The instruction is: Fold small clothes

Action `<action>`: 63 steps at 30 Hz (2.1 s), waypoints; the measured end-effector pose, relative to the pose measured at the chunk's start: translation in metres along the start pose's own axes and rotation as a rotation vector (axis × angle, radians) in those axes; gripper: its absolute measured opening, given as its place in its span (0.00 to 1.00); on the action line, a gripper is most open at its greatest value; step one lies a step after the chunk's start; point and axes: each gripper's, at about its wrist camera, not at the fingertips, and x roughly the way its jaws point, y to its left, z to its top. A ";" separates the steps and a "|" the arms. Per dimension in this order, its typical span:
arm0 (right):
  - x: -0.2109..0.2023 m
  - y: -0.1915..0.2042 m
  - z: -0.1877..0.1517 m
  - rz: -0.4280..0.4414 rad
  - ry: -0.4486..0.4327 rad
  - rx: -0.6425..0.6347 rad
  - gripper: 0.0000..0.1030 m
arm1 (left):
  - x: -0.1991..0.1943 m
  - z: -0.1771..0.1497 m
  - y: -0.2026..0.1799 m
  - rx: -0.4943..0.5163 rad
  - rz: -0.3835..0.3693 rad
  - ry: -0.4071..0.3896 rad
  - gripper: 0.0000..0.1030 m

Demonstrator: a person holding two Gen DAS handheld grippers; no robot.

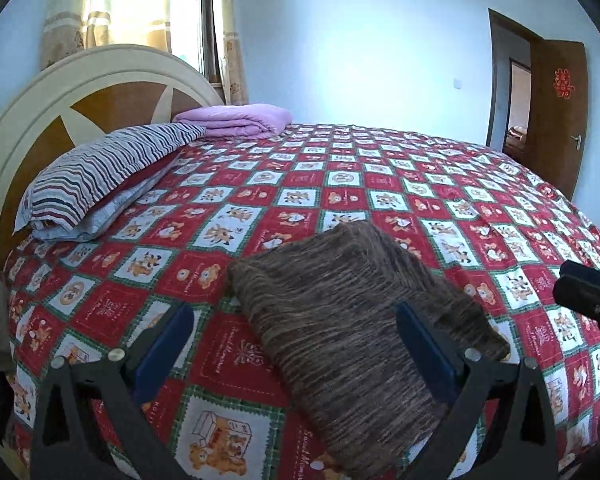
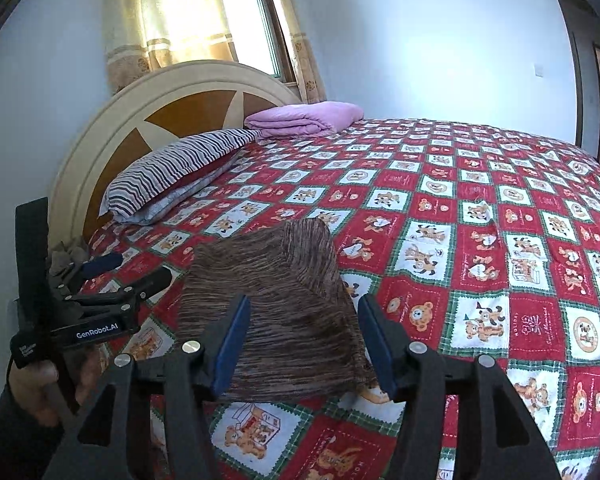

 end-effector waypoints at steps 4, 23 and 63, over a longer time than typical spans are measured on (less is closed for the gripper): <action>-0.003 0.003 -0.001 -0.001 -0.005 -0.011 0.56 | -0.005 0.001 -0.001 -0.005 -0.007 -0.012 1.00; -0.016 0.012 -0.004 -0.002 -0.032 -0.029 0.56 | -0.016 0.004 -0.009 0.000 -0.016 -0.039 1.00; -0.026 0.017 -0.005 -0.009 -0.071 -0.024 0.57 | -0.025 0.007 -0.009 0.004 -0.010 -0.067 1.00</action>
